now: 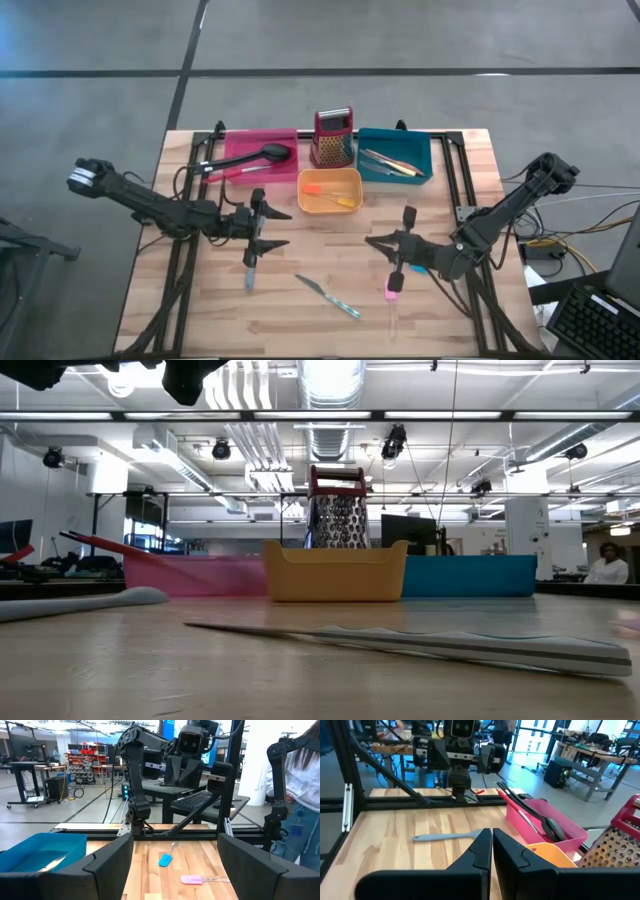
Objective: Pick & Place Kitchen Items
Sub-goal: Put the light blue serving spoon into the red bin
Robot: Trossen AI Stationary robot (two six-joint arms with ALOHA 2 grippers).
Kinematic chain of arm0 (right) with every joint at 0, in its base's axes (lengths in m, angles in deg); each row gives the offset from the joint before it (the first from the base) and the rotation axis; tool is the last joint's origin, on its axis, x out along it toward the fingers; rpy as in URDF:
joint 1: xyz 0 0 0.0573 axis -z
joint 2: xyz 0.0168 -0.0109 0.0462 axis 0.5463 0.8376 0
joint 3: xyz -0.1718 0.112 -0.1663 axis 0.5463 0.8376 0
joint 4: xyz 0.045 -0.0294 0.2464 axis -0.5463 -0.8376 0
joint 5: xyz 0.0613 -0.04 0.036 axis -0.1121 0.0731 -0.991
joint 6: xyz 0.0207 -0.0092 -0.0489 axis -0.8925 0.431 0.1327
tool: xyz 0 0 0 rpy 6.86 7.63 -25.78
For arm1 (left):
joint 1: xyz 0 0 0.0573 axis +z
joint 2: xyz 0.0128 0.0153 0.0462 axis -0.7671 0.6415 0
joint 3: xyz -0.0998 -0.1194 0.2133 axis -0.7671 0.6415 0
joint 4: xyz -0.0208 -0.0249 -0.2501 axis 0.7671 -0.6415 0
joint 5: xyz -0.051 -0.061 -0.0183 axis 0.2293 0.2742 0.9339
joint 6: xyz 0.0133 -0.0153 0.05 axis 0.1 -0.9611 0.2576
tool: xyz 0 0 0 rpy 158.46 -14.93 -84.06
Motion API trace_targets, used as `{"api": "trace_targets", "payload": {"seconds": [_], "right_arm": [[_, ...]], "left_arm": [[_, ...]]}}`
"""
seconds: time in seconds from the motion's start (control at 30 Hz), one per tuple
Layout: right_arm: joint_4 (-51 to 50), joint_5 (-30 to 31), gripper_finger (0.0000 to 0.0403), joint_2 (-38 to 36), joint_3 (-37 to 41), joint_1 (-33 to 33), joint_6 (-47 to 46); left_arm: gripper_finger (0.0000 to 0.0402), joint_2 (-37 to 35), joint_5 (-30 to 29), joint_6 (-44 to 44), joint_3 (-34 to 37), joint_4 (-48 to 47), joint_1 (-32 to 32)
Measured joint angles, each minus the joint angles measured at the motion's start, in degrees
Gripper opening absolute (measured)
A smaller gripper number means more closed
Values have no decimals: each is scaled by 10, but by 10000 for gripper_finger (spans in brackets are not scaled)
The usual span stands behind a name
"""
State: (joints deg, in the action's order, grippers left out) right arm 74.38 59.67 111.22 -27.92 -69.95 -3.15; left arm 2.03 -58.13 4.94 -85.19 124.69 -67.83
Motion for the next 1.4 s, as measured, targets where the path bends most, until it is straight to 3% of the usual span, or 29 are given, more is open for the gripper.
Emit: {"api": "trace_targets", "payload": {"seconds": [0.1,0.27,1.4], "right_arm": [[17,0,8,0,0,4,13],[31,-4,8,0,0,4,-98],[30,1,8,3,5,-4,-39]], "left_arm": [[294,0,0,0,0,-4,0],[294,0,-3,1,0,-11,0],[294,0,-5,2,0,-25,1]]}}
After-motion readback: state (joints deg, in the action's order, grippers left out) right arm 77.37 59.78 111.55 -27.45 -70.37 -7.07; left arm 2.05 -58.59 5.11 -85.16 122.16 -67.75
